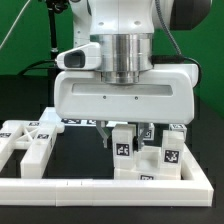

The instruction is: Assemble chair

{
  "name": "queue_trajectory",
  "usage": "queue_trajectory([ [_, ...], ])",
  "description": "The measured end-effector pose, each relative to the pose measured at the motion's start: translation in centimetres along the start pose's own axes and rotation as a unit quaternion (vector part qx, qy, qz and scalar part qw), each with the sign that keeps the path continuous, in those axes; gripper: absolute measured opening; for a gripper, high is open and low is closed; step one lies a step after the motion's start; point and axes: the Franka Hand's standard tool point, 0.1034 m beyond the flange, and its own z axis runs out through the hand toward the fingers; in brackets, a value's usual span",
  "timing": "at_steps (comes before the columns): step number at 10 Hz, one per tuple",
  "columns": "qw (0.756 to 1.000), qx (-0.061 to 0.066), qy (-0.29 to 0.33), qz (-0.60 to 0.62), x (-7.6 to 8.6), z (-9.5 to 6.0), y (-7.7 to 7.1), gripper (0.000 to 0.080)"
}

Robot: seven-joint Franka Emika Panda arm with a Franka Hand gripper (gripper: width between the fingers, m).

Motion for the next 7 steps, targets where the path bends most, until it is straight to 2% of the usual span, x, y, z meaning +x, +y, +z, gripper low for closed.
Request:
queue_trajectory([
  [2, 0.997, 0.000, -0.001, 0.077, 0.0, 0.0, -0.2, 0.0284],
  [3, 0.988, 0.000, -0.003, 0.151, -0.1, 0.1, -1.0, 0.0284],
  [6, 0.939, -0.009, -0.010, 0.345, -0.1, -0.1, -1.3, 0.0284],
  [7, 0.924, -0.008, -0.010, 0.383, 0.1, -0.1, -1.4, 0.0284],
])
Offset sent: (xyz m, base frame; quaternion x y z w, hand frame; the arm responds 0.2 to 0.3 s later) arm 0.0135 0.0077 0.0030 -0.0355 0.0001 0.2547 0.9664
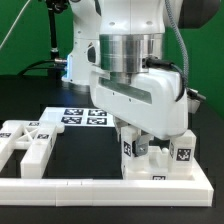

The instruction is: Assemble chair

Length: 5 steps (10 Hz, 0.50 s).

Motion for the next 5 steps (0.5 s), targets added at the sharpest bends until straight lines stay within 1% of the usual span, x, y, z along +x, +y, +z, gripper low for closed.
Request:
queue_trajectory([
  [2, 0.990, 0.003, -0.007, 0.143, -0.15, 0.44, 0.01, 0.0284],
  [3, 0.981, 0.007, -0.007, 0.195, -0.56, 0.54, -0.17, 0.0284],
  [5, 0.984, 0.007, -0.006, 0.176, -0.49, 0.54, -0.16, 0.0284],
])
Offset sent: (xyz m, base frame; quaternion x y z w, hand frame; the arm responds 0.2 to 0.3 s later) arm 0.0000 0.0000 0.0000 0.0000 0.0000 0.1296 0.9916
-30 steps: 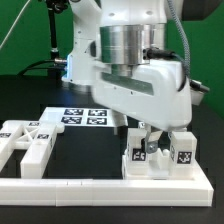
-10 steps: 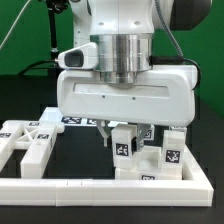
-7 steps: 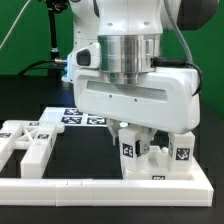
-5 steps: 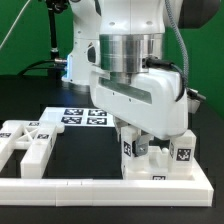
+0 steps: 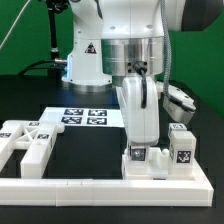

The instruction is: Assemble chair

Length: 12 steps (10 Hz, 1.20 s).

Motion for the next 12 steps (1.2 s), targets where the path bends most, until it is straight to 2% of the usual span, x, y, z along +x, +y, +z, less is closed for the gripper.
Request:
queue_trajectory([
  [1, 1.000, 0.000, 0.000, -0.004, -0.1, 0.0, 0.0, 0.0455],
  [2, 0.996, 0.008, 0.000, -0.084, -0.4, -0.5, -0.4, 0.0584],
  [3, 0.982, 0.014, 0.001, -0.189, -0.6, -1.2, -0.7, 0.0584],
  [4, 0.962, 0.022, 0.002, -0.271, -1.2, -2.0, -1.2, 0.0635],
  [5, 0.942, 0.028, 0.005, -0.334, -1.4, -2.0, -0.7, 0.0635],
  [6, 0.936, 0.026, 0.006, -0.350, -1.2, -1.9, -0.6, 0.0647],
  [8, 0.902, 0.024, 0.011, -0.431, -1.0, -1.8, -0.6, 0.0649],
  [10, 0.830, 0.015, 0.022, -0.558, -0.6, -1.4, -0.6, 0.0649],
  [11, 0.797, 0.015, 0.029, -0.603, -0.1, -1.0, -0.6, 0.0649],
  [12, 0.798, 0.016, 0.032, -0.602, 0.1, -0.8, -0.5, 0.0649],
])
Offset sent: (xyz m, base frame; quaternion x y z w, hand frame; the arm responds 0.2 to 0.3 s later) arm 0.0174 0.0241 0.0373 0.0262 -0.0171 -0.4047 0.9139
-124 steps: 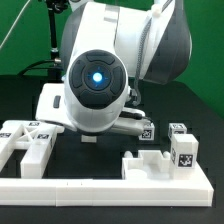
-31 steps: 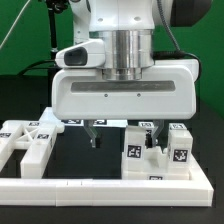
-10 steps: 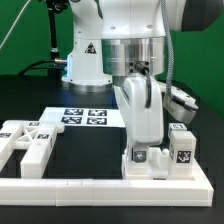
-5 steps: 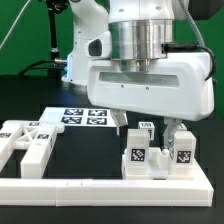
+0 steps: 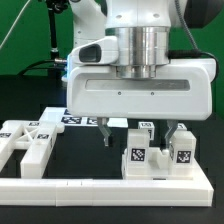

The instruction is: Assemble chair

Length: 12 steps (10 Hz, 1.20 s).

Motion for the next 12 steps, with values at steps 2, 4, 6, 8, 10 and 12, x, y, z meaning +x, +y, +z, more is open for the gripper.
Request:
queue_trajectory([
  [2, 1.000, 0.000, 0.000, 0.016, 0.03, -0.03, -0.08, 0.0637],
  [4, 0.998, 0.001, 0.000, 0.068, 0.03, -0.03, -0.10, 0.0286],
  [6, 0.989, 0.000, 0.000, 0.150, 0.06, -0.02, 0.03, 0.0284],
  [8, 0.949, -0.007, 0.001, 0.315, 0.29, 0.05, 0.06, 0.0284],
  [10, 0.882, -0.014, -0.009, 0.471, 0.33, 0.02, 0.11, 0.0284],
  [12, 0.772, 0.000, -0.019, 0.636, 0.61, -0.09, 0.22, 0.0285],
])
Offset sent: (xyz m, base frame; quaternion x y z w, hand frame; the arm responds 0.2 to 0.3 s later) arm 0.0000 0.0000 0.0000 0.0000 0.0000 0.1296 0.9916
